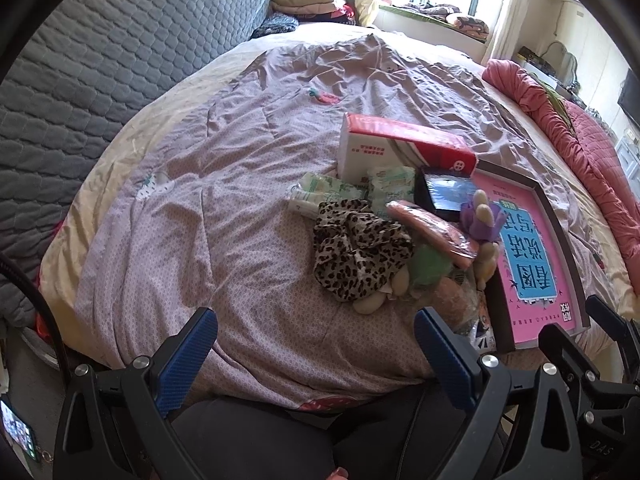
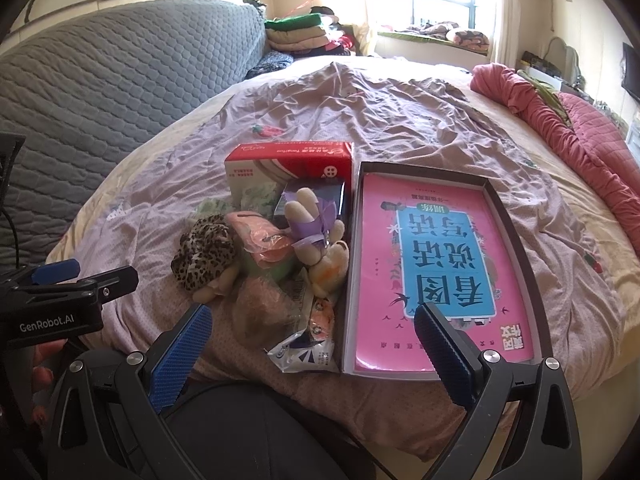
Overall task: Organize soft objects
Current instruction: 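Grasp the leopard scrunchie with the left tool while the right tool grasps the plush bunny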
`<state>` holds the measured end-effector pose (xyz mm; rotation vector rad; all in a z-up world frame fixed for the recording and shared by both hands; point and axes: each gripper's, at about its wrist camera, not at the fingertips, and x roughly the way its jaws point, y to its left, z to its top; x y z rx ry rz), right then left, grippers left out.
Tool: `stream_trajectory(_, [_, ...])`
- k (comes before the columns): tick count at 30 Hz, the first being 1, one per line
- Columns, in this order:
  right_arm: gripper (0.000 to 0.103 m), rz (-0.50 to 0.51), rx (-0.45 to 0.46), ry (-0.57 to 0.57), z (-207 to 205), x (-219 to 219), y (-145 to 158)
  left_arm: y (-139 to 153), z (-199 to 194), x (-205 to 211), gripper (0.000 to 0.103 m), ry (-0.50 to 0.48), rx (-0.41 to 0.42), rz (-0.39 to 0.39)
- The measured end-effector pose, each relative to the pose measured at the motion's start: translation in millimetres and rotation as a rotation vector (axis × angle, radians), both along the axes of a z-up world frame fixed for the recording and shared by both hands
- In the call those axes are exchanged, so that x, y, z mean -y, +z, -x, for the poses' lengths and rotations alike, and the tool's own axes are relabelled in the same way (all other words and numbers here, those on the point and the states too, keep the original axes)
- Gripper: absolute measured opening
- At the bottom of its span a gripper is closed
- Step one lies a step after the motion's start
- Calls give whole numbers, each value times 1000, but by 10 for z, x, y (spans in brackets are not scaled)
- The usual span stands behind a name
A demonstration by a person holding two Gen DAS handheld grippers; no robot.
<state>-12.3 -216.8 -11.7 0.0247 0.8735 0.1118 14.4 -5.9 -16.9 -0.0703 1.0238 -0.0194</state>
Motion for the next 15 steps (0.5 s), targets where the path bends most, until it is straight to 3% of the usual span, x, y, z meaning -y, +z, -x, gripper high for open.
stream_trajectory(11, [101,21,-4,-1,-389,86,-148,-371,-439,-258,99,28,-62,92])
stream_trajectory(14, [101,36,-4,9,-538,111,-212,-503,-645,-225,92,1,-78,112])
stream_trajectory(15, [101,34,-6,13,-581,119,-236,-560,-720,-205,84,-9,-92,117])
